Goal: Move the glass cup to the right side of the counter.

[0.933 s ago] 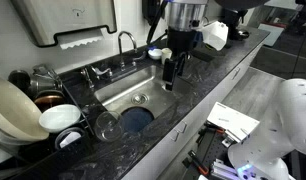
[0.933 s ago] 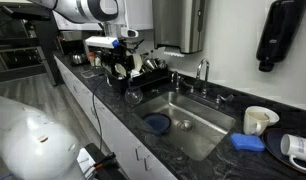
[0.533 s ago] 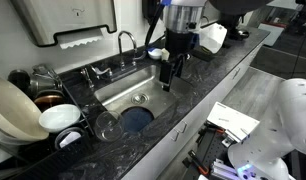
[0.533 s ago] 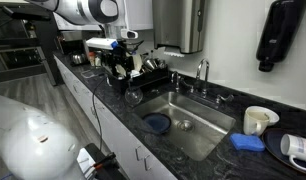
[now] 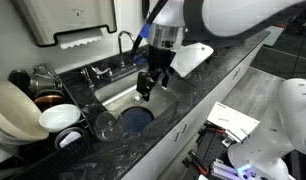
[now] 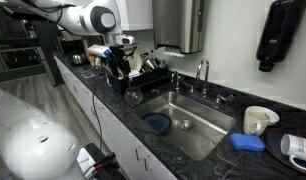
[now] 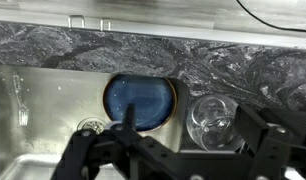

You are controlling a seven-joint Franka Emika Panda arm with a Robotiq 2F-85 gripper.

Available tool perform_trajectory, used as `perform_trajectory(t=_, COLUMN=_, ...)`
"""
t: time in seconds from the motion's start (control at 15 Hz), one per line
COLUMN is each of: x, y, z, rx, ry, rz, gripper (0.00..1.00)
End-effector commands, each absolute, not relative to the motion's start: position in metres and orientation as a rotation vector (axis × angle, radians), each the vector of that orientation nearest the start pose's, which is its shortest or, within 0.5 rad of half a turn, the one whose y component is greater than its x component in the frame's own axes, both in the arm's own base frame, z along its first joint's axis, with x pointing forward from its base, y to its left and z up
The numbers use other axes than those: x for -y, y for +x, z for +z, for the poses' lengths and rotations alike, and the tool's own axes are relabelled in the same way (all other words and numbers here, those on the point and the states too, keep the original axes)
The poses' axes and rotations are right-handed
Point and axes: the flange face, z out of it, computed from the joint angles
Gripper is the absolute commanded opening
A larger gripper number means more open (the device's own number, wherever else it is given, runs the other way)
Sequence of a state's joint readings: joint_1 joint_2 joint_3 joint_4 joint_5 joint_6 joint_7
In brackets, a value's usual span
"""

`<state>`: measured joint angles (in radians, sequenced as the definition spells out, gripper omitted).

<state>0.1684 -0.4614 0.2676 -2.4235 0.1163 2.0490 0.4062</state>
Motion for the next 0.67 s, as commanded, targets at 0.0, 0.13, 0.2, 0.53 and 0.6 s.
perform_trajectory(t=0.0, x=-0.214, y=0.391, z=0.450, rx=-0.158, ry=-3.099, rz=-0.139, gripper=1.00)
perform_trajectory(t=0.13, x=-0.227, y=0.399, z=0.434, rx=-0.194, ry=-3.104, rz=-0.131, gripper=1.00)
perform_trajectory(t=0.2, x=-0.233, y=0.403, z=0.426, rx=-0.209, ry=-3.107, rz=-0.125, gripper=1.00)
perform_trajectory(t=0.53, x=-0.256, y=0.428, z=0.390, rx=-0.329, ry=-3.107, rz=-0.154, gripper=1.00)
perform_trajectory(t=0.6, x=-0.258, y=0.435, z=0.385, rx=-0.365, ry=-3.100, rz=-0.160, gripper=1.00)
